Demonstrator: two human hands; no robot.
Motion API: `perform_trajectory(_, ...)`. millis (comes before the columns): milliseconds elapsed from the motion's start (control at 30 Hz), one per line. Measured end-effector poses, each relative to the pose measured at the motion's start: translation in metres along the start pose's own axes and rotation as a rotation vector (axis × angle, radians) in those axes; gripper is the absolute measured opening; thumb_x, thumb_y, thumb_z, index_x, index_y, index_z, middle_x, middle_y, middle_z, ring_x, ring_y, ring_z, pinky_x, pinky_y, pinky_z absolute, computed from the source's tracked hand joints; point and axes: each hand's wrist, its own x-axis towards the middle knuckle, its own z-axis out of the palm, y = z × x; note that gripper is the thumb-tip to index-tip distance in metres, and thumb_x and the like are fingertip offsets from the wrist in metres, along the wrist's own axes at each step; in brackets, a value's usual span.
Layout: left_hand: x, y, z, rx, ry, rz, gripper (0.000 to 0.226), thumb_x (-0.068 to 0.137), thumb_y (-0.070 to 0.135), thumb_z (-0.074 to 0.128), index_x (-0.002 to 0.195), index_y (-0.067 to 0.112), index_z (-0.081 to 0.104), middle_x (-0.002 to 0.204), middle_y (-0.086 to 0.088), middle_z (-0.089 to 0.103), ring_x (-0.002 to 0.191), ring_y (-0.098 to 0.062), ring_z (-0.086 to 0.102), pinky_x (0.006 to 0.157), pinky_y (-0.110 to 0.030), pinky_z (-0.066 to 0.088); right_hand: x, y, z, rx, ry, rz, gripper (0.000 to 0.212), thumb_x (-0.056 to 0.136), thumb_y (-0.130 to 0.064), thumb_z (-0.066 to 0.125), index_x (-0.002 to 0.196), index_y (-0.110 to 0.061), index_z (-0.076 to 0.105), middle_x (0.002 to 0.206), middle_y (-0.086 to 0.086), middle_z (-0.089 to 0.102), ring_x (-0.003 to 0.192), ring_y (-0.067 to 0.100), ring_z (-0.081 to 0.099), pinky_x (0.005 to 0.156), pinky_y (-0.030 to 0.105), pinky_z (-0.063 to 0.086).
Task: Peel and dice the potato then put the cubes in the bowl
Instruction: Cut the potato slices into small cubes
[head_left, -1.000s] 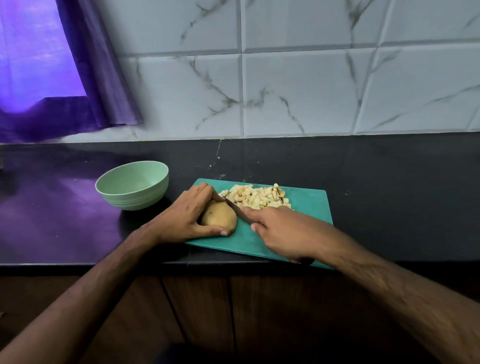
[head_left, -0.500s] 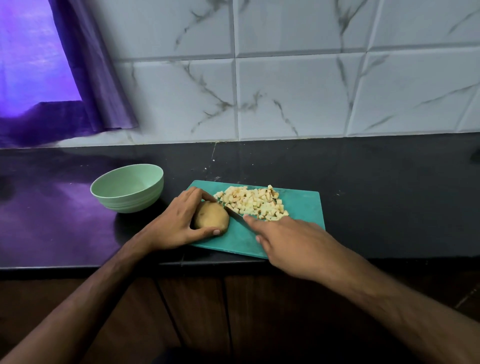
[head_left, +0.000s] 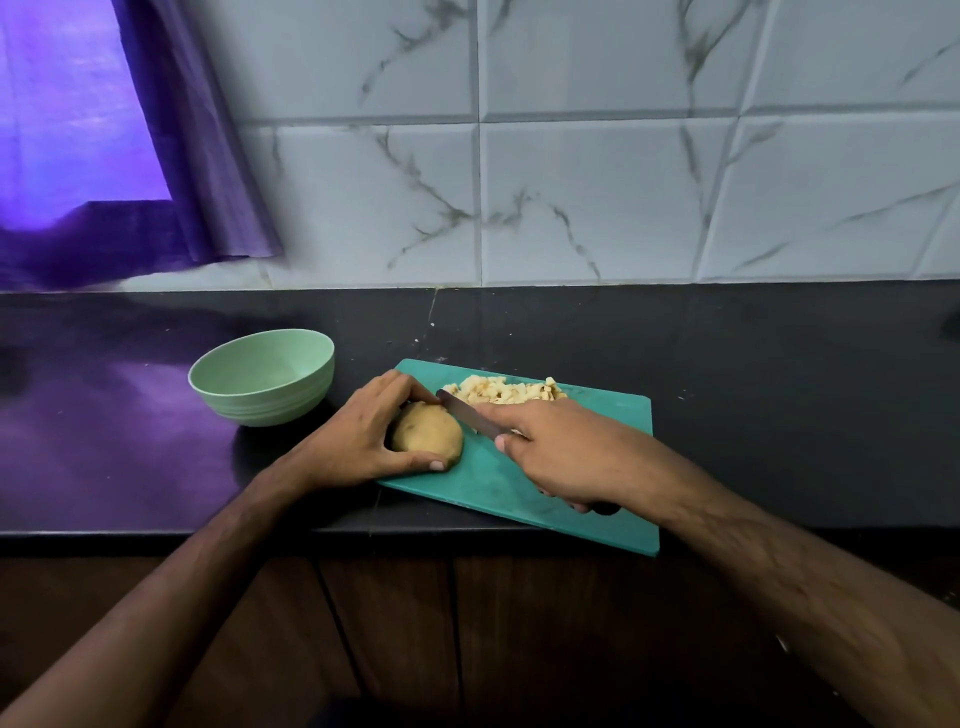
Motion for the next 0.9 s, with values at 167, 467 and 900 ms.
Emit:
perform_trajectory(167, -0.001, 0.0, 0.001, -0.008, 0.012, -0.01, 0.066, 0.071, 0.082, 0.069, 0.118, 0.038, 0.05, 0.117, 0.025, 0.049, 0.113, -0.006, 0.053, 0.097, -0.032, 0.047, 0.01, -0.004, -0.003, -0.058, -0.047, -0.005, 0.047, 0.11, -0.029, 0.034, 0.156, -0.04, 0.032, 0.073, -0.01, 0.044, 0.04, 0.01, 0.055, 0.045, 0.028, 0.051)
perform_trajectory(467, -0.003, 0.002, 0.005, -0.061, 0.018, -0.012, 0.069, 0.073, 0.074, 0.071, 0.121, 0.028, 0.054, 0.118, 0.032, 0.045, 0.116, 0.004, 0.049, 0.097, -0.008, 0.034, 0.048, -0.008, 0.001, 0.027, -0.151, 0.012, 0.043, 0.11, -0.024, 0.033, 0.152, -0.028, 0.038, 0.076, 0.01, 0.057, 0.044, 0.018, 0.054, 0.048, 0.031, 0.051)
perform_trajectory(900, -0.005, 0.008, 0.003, 0.003, 0.027, -0.077, 0.07, 0.068, 0.085, 0.067, 0.117, 0.038, 0.05, 0.115, 0.033, 0.046, 0.112, 0.006, 0.05, 0.096, -0.028, 0.046, 0.014, -0.003, 0.026, -0.084, -0.058, -0.021, 0.053, 0.111, -0.031, 0.033, 0.161, -0.037, 0.017, 0.078, -0.005, 0.048, 0.065, 0.009, 0.055, 0.065, 0.031, 0.049)
